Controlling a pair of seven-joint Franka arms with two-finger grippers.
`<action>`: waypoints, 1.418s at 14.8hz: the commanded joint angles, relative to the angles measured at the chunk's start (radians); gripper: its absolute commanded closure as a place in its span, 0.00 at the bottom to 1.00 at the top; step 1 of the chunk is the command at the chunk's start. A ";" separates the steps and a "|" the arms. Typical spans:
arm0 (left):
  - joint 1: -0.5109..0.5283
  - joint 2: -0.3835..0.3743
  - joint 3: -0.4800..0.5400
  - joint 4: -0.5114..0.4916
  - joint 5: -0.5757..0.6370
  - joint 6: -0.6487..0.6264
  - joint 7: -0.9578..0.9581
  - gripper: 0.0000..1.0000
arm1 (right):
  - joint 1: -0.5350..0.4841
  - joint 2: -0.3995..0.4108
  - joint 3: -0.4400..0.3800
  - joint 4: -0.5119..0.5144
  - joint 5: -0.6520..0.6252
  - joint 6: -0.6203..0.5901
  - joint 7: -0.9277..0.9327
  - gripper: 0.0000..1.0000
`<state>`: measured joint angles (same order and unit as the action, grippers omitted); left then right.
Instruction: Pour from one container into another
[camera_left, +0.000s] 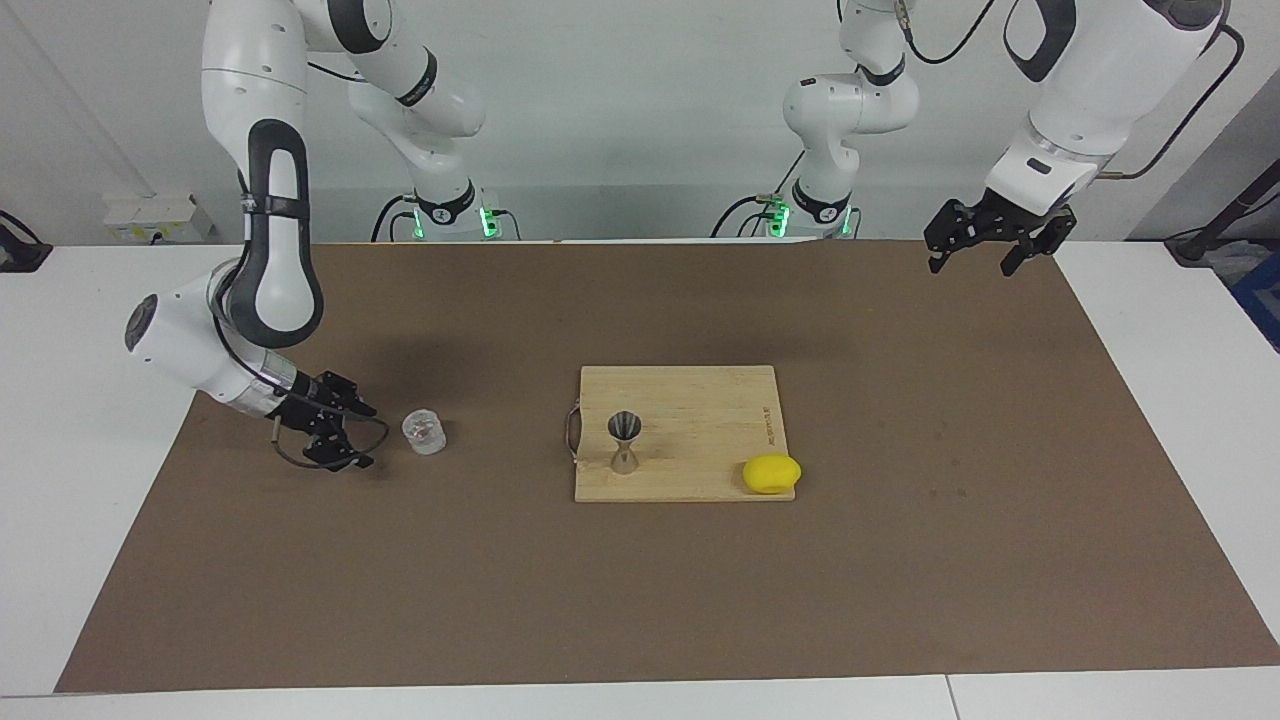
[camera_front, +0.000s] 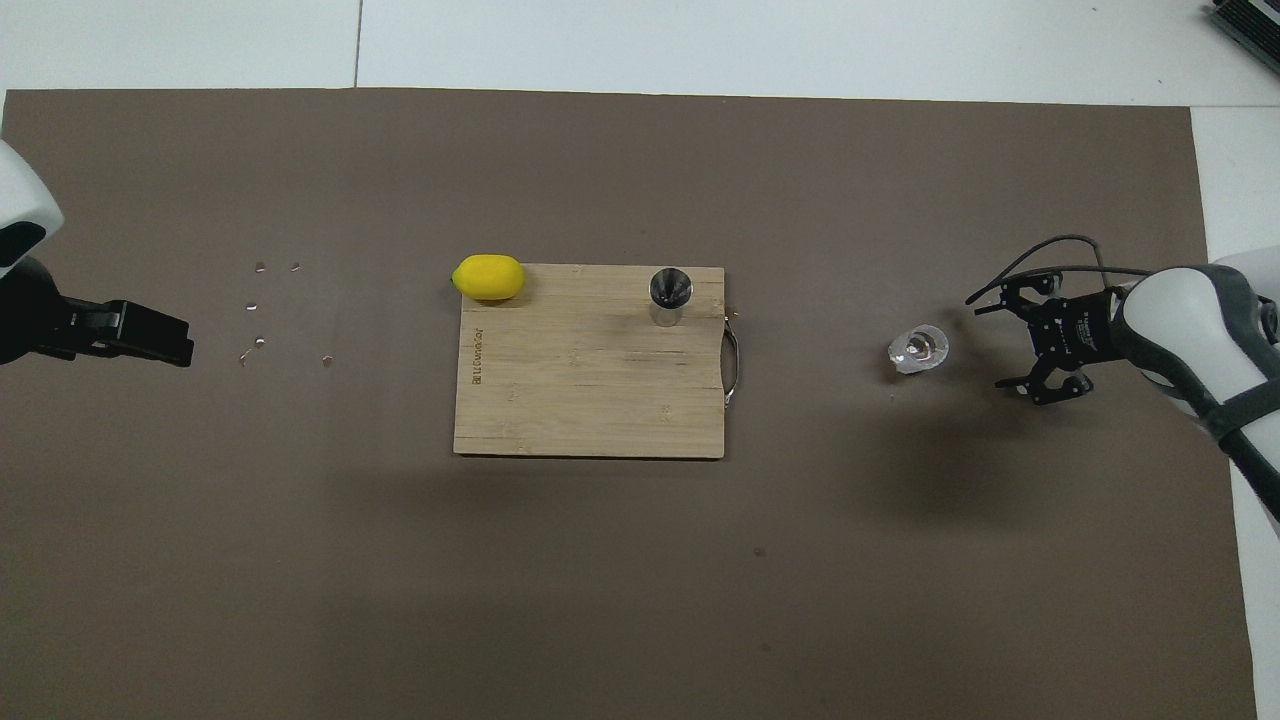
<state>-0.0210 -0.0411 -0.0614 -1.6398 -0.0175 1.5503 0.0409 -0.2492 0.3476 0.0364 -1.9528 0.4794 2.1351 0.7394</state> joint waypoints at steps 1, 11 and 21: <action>-0.013 -0.017 0.012 -0.015 0.013 0.005 0.002 0.00 | 0.014 -0.058 0.017 -0.018 -0.122 0.017 -0.125 0.00; -0.013 -0.017 0.012 -0.015 0.013 0.005 0.001 0.00 | 0.277 -0.189 0.017 0.046 -0.465 -0.058 -0.318 0.00; -0.013 -0.017 0.012 -0.015 0.013 0.005 0.002 0.00 | 0.229 -0.337 0.010 0.285 -0.505 -0.380 -0.428 0.00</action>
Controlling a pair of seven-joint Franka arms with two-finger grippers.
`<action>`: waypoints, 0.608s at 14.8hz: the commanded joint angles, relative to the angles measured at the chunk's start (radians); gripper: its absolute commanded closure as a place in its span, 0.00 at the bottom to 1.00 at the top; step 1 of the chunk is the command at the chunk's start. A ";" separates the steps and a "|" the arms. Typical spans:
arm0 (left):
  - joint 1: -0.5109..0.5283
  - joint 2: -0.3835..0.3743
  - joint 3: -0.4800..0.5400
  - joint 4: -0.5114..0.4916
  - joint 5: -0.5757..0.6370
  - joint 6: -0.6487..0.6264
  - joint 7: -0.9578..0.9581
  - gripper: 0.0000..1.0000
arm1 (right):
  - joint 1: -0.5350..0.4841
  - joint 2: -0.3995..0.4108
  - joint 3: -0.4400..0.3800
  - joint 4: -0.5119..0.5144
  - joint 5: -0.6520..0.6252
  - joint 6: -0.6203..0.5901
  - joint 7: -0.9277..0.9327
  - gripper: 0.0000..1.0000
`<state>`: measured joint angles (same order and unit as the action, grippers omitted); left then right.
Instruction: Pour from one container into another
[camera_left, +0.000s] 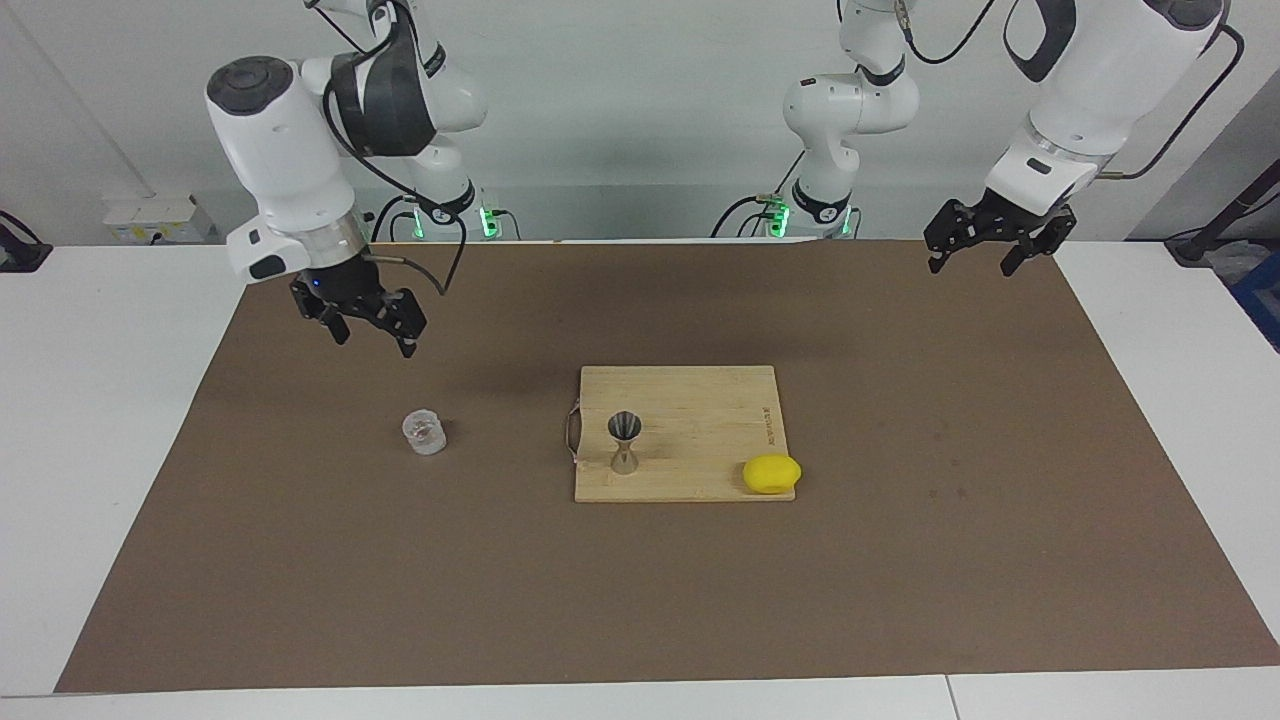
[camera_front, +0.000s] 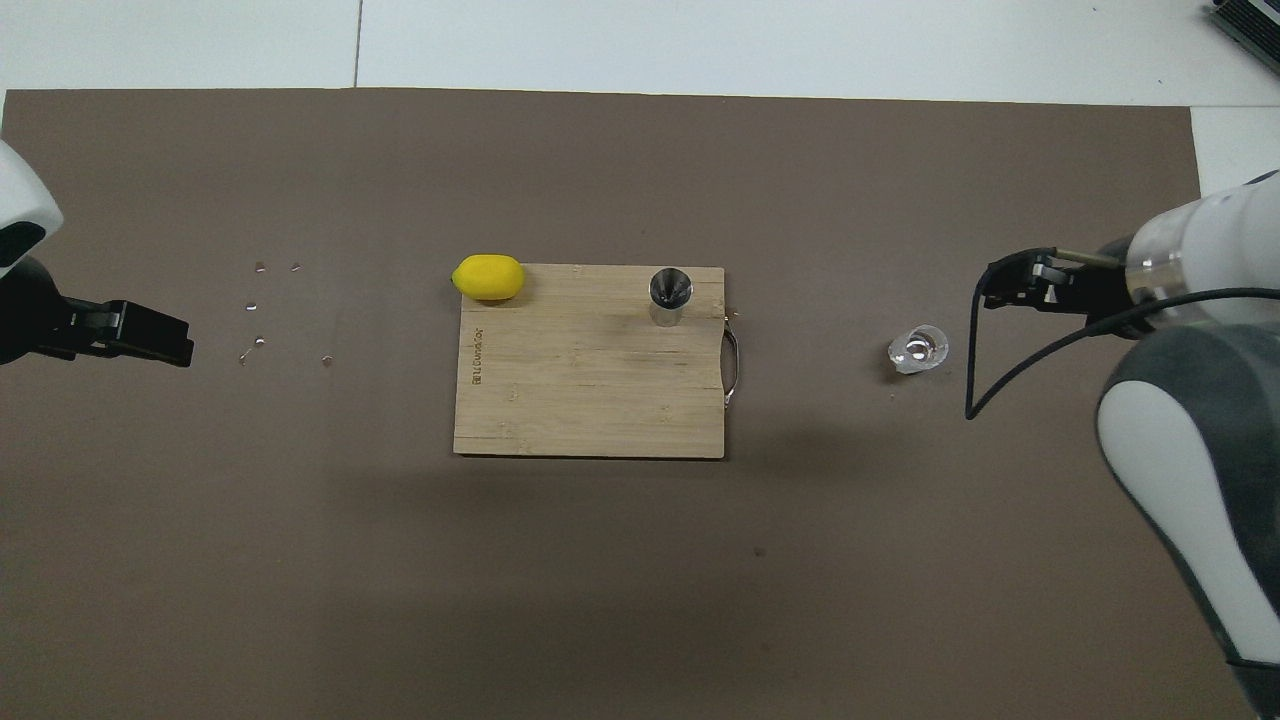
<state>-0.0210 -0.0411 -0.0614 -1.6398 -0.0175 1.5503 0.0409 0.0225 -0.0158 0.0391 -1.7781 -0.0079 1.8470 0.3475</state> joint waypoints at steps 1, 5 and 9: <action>-0.013 -0.016 0.012 -0.015 0.013 0.005 0.002 0.00 | -0.050 0.037 0.005 0.161 -0.018 -0.135 -0.038 0.00; -0.013 -0.016 0.012 -0.015 0.013 0.005 0.001 0.00 | -0.072 0.111 0.004 0.356 -0.021 -0.300 -0.051 0.00; -0.013 -0.017 0.012 -0.015 0.013 0.005 0.002 0.00 | -0.073 0.059 0.007 0.261 -0.006 -0.316 -0.058 0.00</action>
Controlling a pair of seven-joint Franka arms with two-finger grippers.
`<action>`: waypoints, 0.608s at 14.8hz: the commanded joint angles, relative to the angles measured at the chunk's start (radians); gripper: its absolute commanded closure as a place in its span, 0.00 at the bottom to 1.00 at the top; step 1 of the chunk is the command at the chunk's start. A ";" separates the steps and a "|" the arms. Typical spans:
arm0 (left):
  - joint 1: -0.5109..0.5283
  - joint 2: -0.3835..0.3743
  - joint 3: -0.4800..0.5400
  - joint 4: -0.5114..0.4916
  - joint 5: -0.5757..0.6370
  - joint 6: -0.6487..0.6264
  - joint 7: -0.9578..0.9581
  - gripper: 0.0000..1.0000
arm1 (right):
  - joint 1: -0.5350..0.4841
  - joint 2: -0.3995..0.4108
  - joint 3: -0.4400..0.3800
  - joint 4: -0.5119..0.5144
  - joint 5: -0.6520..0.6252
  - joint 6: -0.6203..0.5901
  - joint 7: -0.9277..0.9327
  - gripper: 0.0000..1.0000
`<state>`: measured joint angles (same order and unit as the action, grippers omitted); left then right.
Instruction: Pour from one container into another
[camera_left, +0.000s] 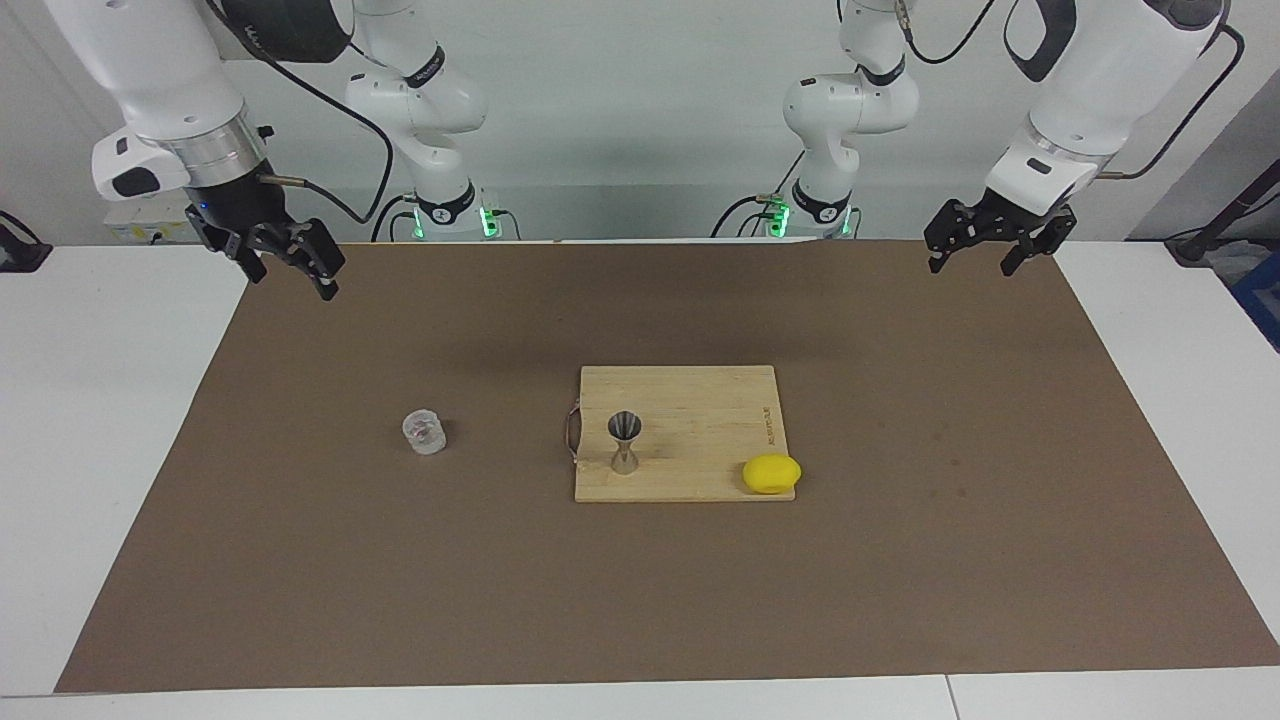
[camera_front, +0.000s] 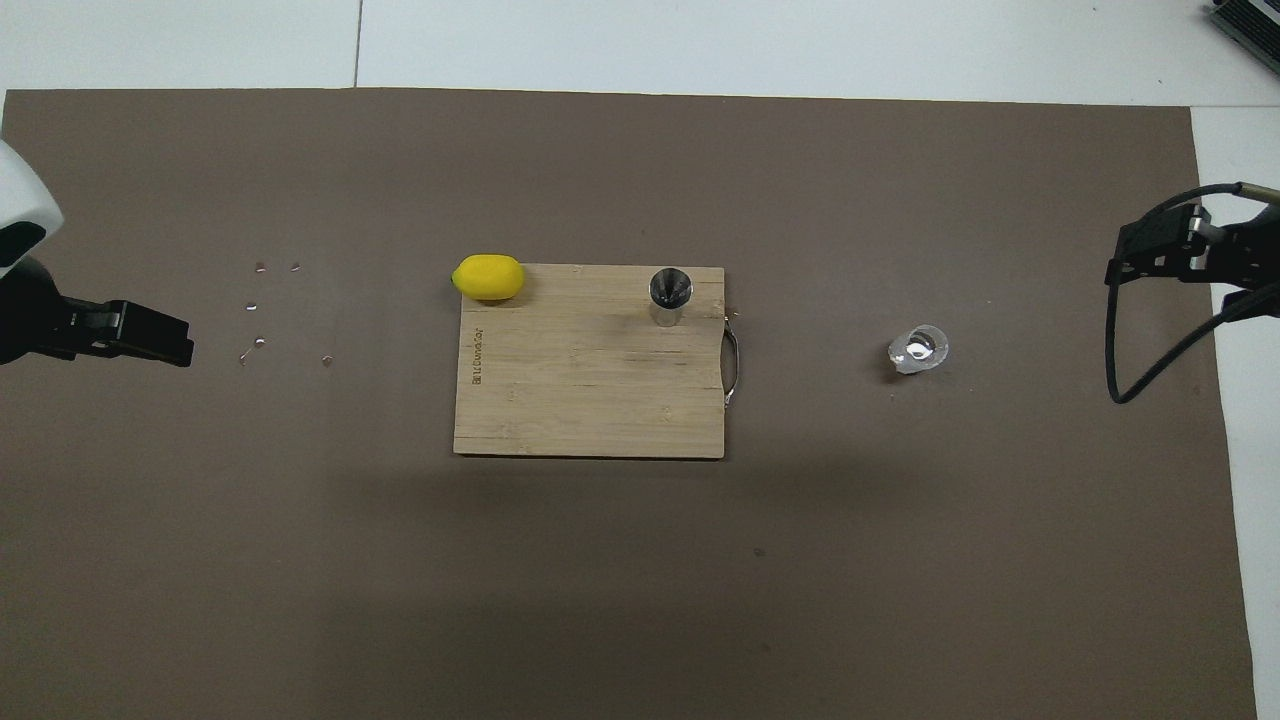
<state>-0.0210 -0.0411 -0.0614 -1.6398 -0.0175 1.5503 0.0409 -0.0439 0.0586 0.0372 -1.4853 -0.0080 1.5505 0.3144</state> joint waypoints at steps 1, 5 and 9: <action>-0.013 -0.017 0.012 -0.015 0.013 0.005 0.002 0.00 | 0.001 -0.025 0.009 -0.050 -0.006 -0.018 -0.049 0.00; -0.013 -0.016 0.012 -0.015 0.013 0.005 0.002 0.00 | 0.002 -0.063 0.015 -0.131 -0.003 -0.004 -0.110 0.00; -0.013 -0.017 0.012 -0.015 0.013 0.005 0.002 0.00 | 0.006 -0.066 0.020 -0.138 -0.003 0.002 -0.103 0.00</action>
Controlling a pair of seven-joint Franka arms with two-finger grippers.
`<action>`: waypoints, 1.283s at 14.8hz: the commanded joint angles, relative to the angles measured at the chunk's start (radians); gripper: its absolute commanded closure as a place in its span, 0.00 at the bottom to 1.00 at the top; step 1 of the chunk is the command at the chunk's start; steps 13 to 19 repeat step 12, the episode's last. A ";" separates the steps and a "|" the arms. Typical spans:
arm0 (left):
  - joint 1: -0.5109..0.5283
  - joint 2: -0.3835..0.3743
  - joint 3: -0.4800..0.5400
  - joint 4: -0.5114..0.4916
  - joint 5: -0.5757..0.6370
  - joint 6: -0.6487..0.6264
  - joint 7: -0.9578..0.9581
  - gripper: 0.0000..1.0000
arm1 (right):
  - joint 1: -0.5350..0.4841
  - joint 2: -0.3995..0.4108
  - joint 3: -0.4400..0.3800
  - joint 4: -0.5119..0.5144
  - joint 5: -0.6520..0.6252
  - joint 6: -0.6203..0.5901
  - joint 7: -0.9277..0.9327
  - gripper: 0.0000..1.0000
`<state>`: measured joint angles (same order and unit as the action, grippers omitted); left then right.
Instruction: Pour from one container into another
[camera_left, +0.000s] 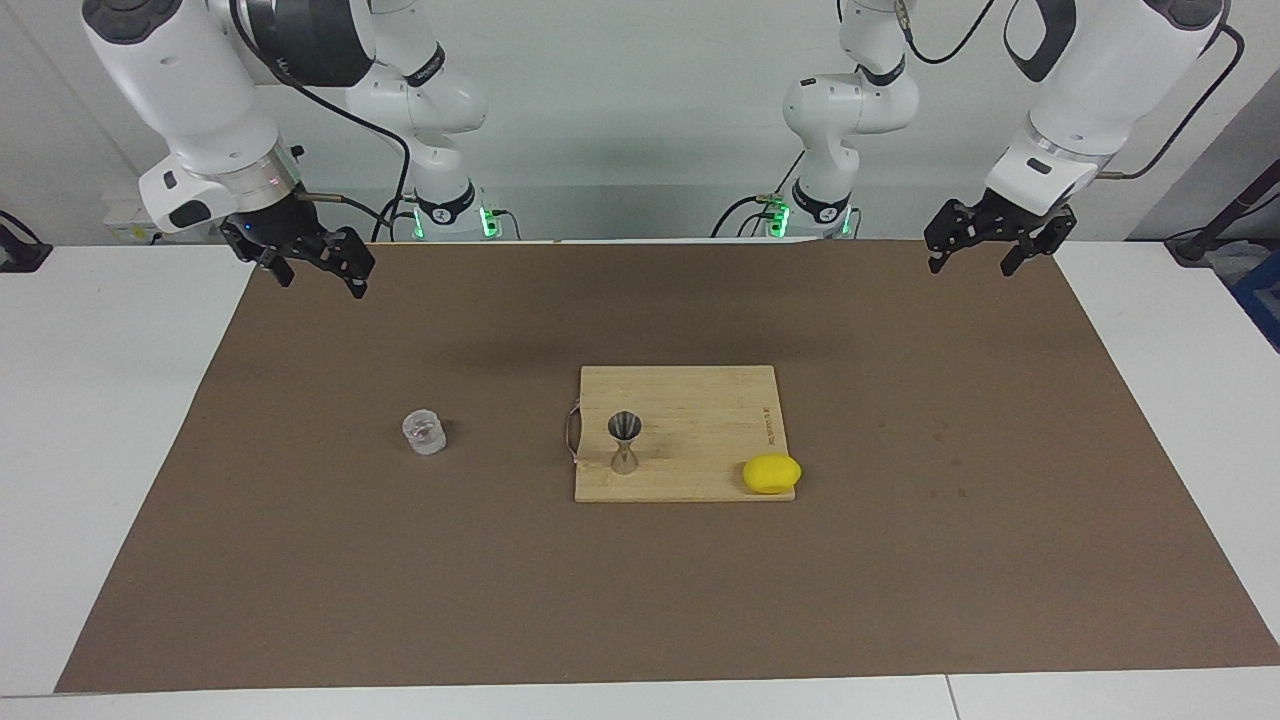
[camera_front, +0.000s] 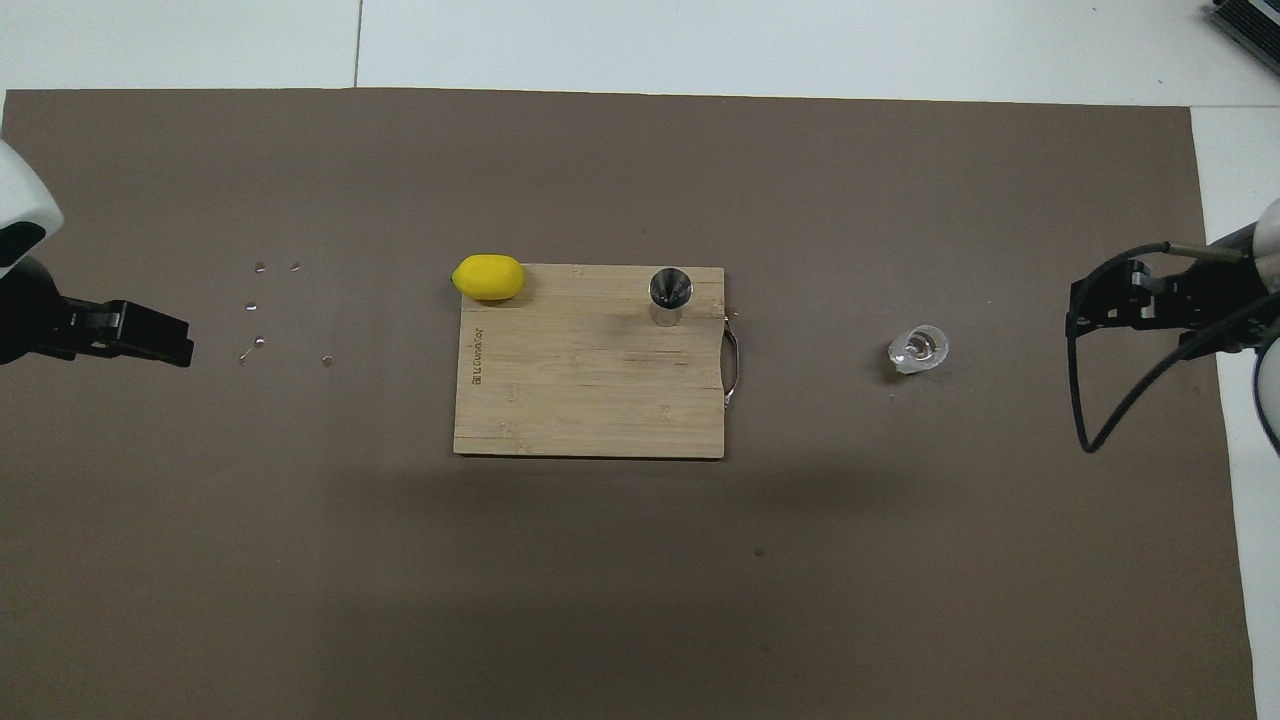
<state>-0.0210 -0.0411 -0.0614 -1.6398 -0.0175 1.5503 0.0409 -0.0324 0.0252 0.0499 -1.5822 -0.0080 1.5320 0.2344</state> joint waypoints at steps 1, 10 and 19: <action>-0.013 -0.017 0.012 -0.015 0.013 0.005 0.002 0.00 | -0.006 -0.033 0.007 -0.041 -0.003 0.020 -0.021 0.00; -0.013 -0.017 0.012 -0.015 0.013 0.005 0.002 0.00 | -0.008 -0.031 0.007 -0.035 -0.003 0.019 -0.033 0.00; -0.013 -0.016 0.012 -0.015 0.013 0.005 0.001 0.00 | -0.007 -0.031 0.007 -0.035 -0.003 0.020 -0.033 0.00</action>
